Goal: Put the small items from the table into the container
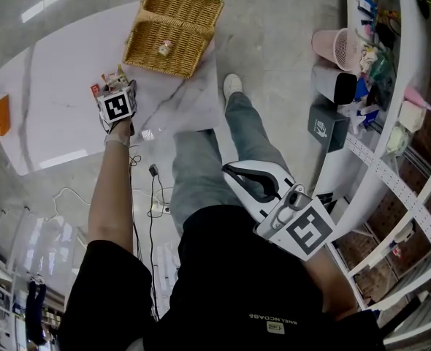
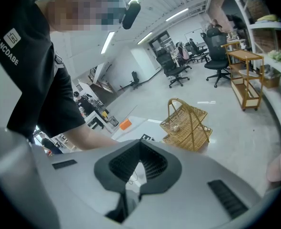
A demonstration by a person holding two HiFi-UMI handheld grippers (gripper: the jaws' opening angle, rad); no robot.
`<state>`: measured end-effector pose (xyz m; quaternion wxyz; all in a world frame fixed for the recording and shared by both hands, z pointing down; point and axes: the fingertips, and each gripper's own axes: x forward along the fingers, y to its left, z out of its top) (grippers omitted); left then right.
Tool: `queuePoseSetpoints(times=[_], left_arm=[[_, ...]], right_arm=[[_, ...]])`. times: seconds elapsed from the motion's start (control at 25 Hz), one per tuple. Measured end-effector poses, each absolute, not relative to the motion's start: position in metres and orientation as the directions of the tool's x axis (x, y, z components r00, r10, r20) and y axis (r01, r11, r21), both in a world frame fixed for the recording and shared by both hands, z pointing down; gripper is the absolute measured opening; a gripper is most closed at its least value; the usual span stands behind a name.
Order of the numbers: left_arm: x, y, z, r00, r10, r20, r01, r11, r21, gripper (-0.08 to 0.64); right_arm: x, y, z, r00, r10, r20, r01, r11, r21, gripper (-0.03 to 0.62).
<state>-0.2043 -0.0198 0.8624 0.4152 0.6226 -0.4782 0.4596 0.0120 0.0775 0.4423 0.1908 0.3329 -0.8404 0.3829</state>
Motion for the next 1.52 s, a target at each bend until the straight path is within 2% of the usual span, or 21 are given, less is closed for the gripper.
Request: queuePoseSetpoints(times=[0.52, 0.84, 1.04, 1.52], left_arm=[[-0.197, -0.023, 0.824, 0.103, -0.257, 0.961, -0.967, -0.251, 0.037, 0.371], [-0.194, -0.036, 0.757, 0.113, -0.344, 0.932, -0.949, -0.316, -0.002, 0.370], [-0.187, -0.039, 0.711, 0.122, -0.394, 0.911, -0.952, -0.306, -0.005, 0.370], [-0.111, -0.072, 0.615, 0.289, -0.473, 0.832, -0.885, -0.463, 0.044, 0.370]], right_arm=[[0.019, 0.079, 0.421, -0.710, -0.433, 0.555, -0.702, 0.502, -0.506, 0.000], [0.018, 0.073, 0.393, -0.739, -0.448, 0.504, -0.672, 0.542, -0.505, 0.000], [0.027, 0.068, 0.377, -0.742, -0.466, 0.482, -0.670, 0.544, -0.505, 0.000], [0.043, 0.048, 0.349, -0.731, -0.540, 0.417, -0.681, 0.540, -0.495, 0.000]])
